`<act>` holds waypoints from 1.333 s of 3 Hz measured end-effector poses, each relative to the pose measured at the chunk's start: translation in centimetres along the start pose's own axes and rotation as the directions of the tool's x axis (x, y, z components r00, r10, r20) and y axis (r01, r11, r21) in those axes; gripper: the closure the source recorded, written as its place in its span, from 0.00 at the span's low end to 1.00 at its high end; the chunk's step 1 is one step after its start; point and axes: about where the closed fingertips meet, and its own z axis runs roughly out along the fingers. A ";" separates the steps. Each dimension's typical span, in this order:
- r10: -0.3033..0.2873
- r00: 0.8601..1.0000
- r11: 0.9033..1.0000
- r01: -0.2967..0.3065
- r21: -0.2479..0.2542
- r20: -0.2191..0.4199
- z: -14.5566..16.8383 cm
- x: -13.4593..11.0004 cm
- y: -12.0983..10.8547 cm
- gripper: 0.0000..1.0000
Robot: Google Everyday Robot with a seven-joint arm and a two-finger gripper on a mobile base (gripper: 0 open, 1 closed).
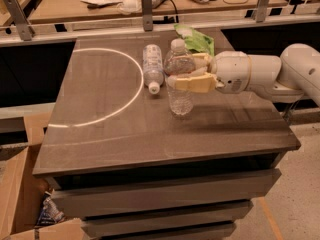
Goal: Place water bottle upright
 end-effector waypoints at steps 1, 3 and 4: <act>0.010 1.000 1.000 -0.010 0.007 -0.002 0.0 0.5 -0.2 0.53; 0.017 1.000 1.000 -0.017 0.012 -0.002 0.1 1.1 -0.3 0.06; 0.015 1.000 1.000 -0.015 0.010 -0.006 0.1 1.1 -0.2 0.00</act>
Offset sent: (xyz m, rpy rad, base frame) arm 0.0070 -0.0048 -0.0131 0.0071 0.0231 -0.0247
